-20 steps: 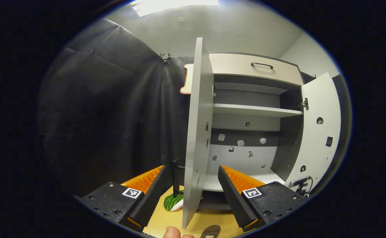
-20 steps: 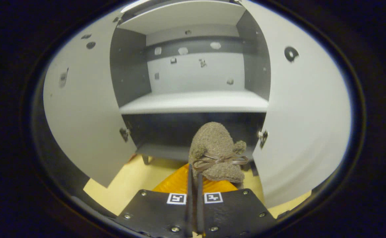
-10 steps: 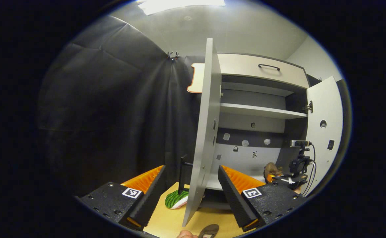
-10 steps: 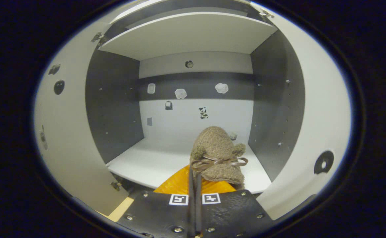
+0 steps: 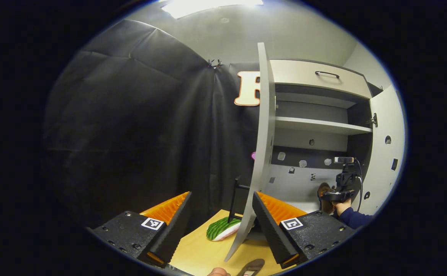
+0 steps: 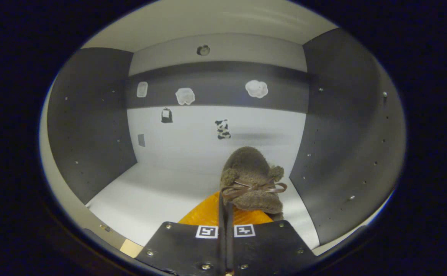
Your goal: Grab one shoe with the right hand and put it into the shoe cabinet, grab the other shoe with the left hand and put it into the shoe cabinet; then close the right door with the right hand and the left door with the left hand.
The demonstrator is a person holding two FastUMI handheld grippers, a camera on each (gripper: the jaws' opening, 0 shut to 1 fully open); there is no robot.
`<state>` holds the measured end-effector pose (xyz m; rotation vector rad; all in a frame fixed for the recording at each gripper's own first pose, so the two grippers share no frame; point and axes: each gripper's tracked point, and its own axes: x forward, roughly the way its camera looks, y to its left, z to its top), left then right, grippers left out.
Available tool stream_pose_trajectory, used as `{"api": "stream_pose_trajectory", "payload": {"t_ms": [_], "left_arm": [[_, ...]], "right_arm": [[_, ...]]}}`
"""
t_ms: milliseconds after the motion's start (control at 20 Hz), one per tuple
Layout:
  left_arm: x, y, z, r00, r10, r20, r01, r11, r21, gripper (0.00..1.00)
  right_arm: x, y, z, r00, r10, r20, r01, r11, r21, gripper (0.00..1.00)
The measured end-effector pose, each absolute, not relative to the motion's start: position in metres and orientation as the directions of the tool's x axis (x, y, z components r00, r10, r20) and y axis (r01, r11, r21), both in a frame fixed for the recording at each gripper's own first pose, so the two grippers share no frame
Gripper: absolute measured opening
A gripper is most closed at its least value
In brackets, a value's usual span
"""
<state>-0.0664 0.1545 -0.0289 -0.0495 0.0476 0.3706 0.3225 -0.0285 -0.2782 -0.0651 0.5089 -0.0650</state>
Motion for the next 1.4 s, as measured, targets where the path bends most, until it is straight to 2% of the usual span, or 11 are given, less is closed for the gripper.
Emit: {"api": "stream_pose_trajectory", "payload": {"t_ms": [450,550,600,700,800,850,900,1000,1300,1350,1400], "left_arm": [[-0.066,0.157,-0.036,0.916,0.392,-0.082,-0.395,0.918,-0.033,0.95],[-0.068,0.155,-0.034,0.919,0.387,-0.076,-0.390,0.920,-0.033,0.95],[-0.069,0.155,-0.033,0.920,0.386,-0.071,-0.389,0.921,-0.033,0.95],[-0.072,0.155,-0.031,0.921,0.384,-0.064,-0.386,0.922,-0.029,0.95],[-0.078,0.152,-0.030,0.925,0.374,-0.062,-0.376,0.926,-0.025,0.95],[-0.081,0.149,-0.029,0.929,0.366,-0.060,-0.368,0.930,-0.026,0.95],[-0.084,0.146,-0.029,0.933,0.355,-0.059,-0.357,0.934,-0.029,0.95],[-0.086,0.141,-0.031,0.941,0.332,-0.064,-0.334,0.942,-0.037,0.93],[-0.084,0.108,-0.040,0.976,0.202,-0.085,-0.207,0.977,-0.055,0.95],[-0.081,0.101,-0.044,0.980,0.174,-0.093,-0.180,0.982,-0.062,0.95],[-0.079,0.093,-0.049,0.984,0.144,-0.103,-0.152,0.986,-0.069,0.95]], "right_arm": [[0.336,-0.033,-0.317,0.812,-0.070,-0.580,0.071,0.997,-0.021,0.02],[0.333,-0.029,-0.312,0.815,-0.058,-0.577,0.062,0.998,-0.013,0.11],[0.332,-0.028,-0.310,0.816,-0.061,-0.575,0.063,0.998,-0.016,0.29],[0.325,-0.026,-0.304,0.817,-0.064,-0.573,0.064,0.998,-0.019,0.41],[0.313,-0.024,-0.297,0.817,-0.063,-0.573,0.063,0.998,-0.019,0.46],[0.304,-0.023,-0.290,0.821,-0.062,-0.568,0.061,0.998,-0.019,0.43],[0.297,-0.021,-0.282,0.829,-0.058,-0.556,0.056,0.998,-0.020,0.46],[0.275,-0.015,-0.257,0.853,-0.038,-0.521,0.031,0.999,-0.021,0.43],[0.200,0.012,-0.138,0.945,0.045,-0.325,-0.043,0.999,0.012,0.43],[0.186,0.014,-0.117,0.955,0.056,-0.292,-0.050,0.998,0.027,0.46],[0.173,0.015,-0.097,0.964,0.062,-0.258,-0.054,0.998,0.037,0.43]]}}
